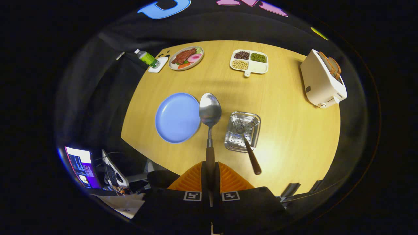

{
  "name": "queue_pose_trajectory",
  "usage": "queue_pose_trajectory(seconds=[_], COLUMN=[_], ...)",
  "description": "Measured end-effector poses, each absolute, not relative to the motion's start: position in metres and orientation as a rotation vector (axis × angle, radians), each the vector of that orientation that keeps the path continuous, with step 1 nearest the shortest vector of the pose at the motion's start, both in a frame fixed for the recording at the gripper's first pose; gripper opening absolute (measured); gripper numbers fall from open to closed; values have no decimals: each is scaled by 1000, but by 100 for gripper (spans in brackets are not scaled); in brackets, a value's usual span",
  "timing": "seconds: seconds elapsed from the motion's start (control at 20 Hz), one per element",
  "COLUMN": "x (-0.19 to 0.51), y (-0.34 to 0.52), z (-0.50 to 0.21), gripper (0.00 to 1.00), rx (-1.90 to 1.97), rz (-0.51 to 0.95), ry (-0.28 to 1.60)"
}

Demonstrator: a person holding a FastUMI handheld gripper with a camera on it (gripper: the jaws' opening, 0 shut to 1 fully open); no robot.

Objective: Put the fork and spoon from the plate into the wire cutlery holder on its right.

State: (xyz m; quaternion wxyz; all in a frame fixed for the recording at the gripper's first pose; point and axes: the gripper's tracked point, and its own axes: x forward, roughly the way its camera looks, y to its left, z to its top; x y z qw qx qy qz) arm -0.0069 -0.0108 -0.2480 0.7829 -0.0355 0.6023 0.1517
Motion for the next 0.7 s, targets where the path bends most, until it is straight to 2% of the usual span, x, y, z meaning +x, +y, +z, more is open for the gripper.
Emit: queue_pose_trajectory(seconds=[0.7], x=[11], y=[-61], z=[-276], gripper=[8], rx=[-281], rz=[390], ry=[1686])
